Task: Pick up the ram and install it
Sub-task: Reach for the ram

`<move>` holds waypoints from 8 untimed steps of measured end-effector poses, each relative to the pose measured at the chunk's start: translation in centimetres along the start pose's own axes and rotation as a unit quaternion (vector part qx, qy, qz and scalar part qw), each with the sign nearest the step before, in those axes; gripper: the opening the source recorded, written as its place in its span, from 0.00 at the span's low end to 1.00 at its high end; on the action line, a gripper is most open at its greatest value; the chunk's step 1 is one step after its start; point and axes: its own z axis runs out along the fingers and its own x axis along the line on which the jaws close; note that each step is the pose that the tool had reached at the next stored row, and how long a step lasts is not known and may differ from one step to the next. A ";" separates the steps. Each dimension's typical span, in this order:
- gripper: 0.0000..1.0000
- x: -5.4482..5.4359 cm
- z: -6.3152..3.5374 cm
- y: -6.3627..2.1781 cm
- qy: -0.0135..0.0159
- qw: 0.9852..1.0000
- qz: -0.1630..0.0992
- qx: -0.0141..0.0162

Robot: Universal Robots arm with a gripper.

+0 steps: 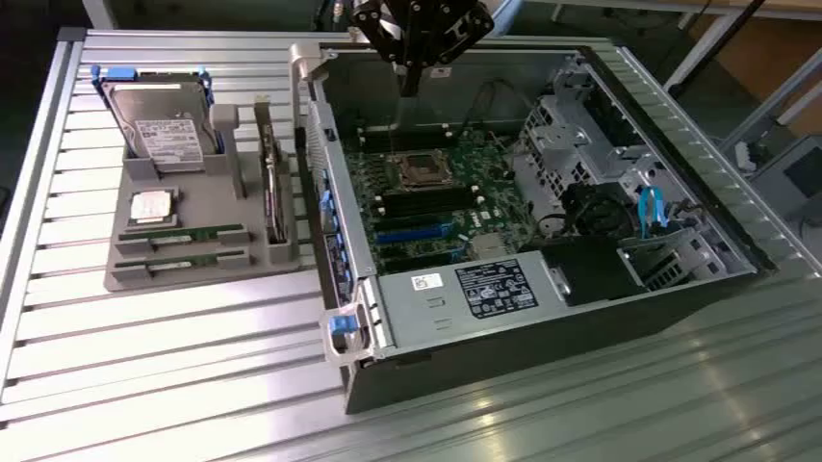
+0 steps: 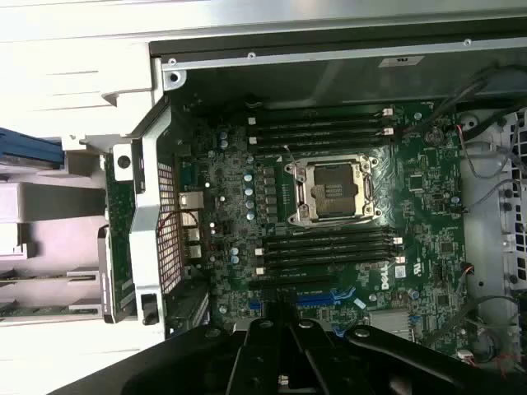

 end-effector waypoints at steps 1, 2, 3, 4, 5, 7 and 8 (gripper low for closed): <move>0.09 0.0 0.00 0.00 0.000 1.000 0.000 0.000; 0.09 0.0 0.00 0.00 0.000 1.000 0.000 0.000; 0.09 0.0 0.00 0.00 0.000 1.000 0.000 0.000; 0.09 0.0 0.00 0.00 0.000 1.000 0.000 0.000; 0.09 0.0 0.00 0.00 0.000 1.000 0.000 0.000; 0.09 0.0 0.00 0.00 0.000 1.000 0.000 0.000; 0.09 0.0 0.00 0.00 0.000 1.000 0.000 0.000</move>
